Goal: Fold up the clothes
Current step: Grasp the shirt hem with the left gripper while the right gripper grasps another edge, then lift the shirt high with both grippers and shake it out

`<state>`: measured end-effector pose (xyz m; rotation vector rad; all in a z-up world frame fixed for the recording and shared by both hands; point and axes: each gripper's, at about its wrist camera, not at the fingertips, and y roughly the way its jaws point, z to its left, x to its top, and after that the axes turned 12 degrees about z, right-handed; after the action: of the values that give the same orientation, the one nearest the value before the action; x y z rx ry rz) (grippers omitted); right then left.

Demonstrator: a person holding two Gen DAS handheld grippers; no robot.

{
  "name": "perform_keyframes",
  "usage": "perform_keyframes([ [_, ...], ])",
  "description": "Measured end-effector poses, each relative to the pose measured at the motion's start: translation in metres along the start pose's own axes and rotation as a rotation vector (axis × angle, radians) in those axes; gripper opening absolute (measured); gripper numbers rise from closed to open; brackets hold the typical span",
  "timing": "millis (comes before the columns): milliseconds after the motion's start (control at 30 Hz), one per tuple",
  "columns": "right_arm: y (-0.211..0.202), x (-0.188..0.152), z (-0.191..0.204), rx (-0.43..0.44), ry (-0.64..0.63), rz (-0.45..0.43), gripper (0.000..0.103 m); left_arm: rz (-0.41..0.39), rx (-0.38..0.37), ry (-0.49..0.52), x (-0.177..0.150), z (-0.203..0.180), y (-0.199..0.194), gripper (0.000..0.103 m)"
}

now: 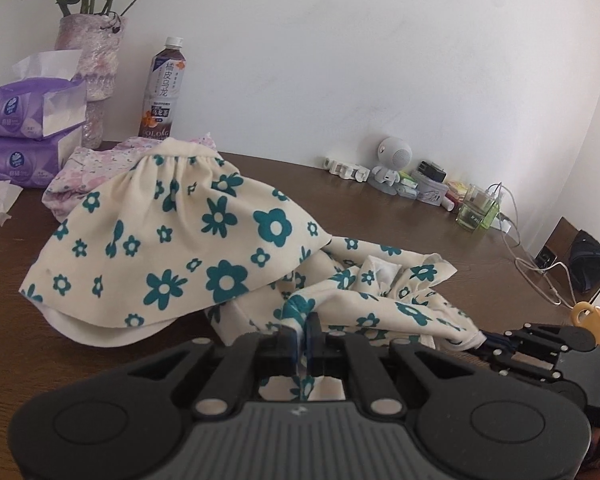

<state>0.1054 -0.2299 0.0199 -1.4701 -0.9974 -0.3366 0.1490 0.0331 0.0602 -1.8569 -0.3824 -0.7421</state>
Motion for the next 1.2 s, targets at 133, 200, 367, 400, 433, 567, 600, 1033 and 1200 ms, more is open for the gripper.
perform_keyframes([
  [133, -0.014, 0.004, -0.010, 0.142, 0.095, -0.036, 0.002, 0.002, 0.114, 0.007, -0.005, 0.000, -0.001, 0.030],
  [200, -0.021, 0.007, -0.015, 0.199, 0.140, -0.055, 0.002, -0.015, 0.157, -0.003, -0.008, 0.003, -0.009, 0.040],
  [367, -0.036, 0.017, -0.022, 0.299, 0.230, -0.089, 0.002, -0.045, 0.131, 0.052, -0.023, -0.007, -0.031, 0.038],
  [400, -0.038, 0.019, -0.021, 0.305, 0.238, -0.094, 0.002, -0.044, 0.110, 0.071, -0.026, -0.012, -0.034, 0.038],
  [433, -0.039, 0.020, -0.020, 0.308, 0.245, -0.098, 0.002, -0.042, 0.089, 0.090, -0.030, -0.016, -0.037, 0.038],
  [567, -0.046, 0.024, -0.010, 0.301, 0.267, -0.115, 0.002, -0.013, 0.032, 0.123, -0.039, -0.043, -0.025, 0.039],
  [600, -0.048, 0.023, -0.006, 0.298, 0.269, -0.117, 0.002, -0.012, 0.025, 0.116, -0.040, -0.050, -0.020, 0.039],
  [1033, -0.066, 0.004, 0.019, 0.215, 0.260, -0.121, 0.002, -0.068, 0.161, 0.017, -0.057, -0.050, -0.005, 0.003],
  [1200, -0.055, -0.005, 0.013, 0.112, 0.270, -0.068, 0.002, -0.150, 0.263, 0.080, -0.073, -0.045, -0.037, 0.002],
])
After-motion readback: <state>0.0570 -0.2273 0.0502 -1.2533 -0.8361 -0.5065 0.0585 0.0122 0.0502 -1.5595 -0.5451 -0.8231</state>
